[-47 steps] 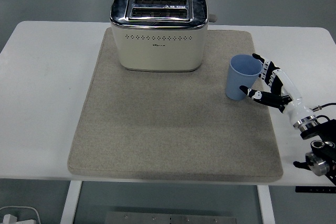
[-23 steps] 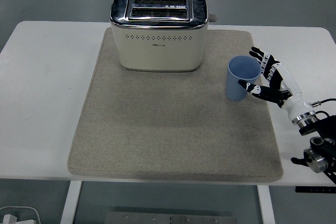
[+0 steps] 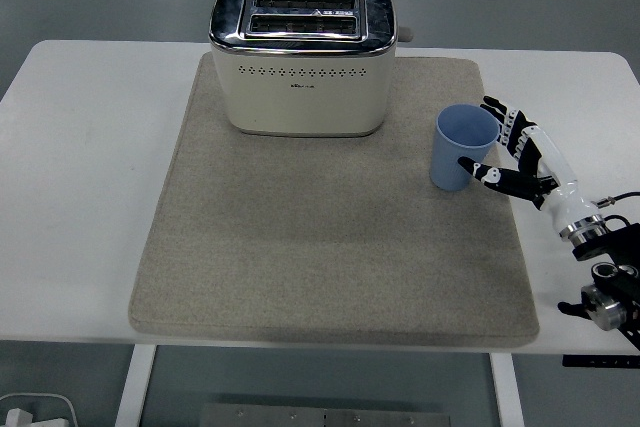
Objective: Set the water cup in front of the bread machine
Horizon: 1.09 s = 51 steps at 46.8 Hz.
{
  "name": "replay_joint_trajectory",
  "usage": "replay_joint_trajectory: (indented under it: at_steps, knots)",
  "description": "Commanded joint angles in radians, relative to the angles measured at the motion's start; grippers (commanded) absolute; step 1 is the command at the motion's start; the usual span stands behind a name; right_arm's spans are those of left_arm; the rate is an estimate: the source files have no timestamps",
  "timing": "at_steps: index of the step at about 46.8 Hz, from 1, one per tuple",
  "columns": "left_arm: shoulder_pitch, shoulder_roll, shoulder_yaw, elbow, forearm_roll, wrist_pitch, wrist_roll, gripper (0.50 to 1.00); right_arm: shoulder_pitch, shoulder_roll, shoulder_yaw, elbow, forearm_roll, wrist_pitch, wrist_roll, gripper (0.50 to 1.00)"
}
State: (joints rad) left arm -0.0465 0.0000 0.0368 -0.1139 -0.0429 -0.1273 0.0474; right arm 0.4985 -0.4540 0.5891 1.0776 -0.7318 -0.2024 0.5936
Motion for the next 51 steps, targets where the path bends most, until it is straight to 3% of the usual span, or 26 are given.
replay_joint_trajectory:
  at_steps: [1,51]
  knots:
    - [0.0,0.0,0.0,0.0,0.0,0.0,0.0,0.996,0.0,0.003,0.0,-0.004,0.0,-0.002,0.0,0.915]
    - [0.0,0.0,0.0,0.0,0.0,0.0,0.0,0.996,0.012,0.008,-0.041,0.015,0.002,0.008,-0.023,0.915]
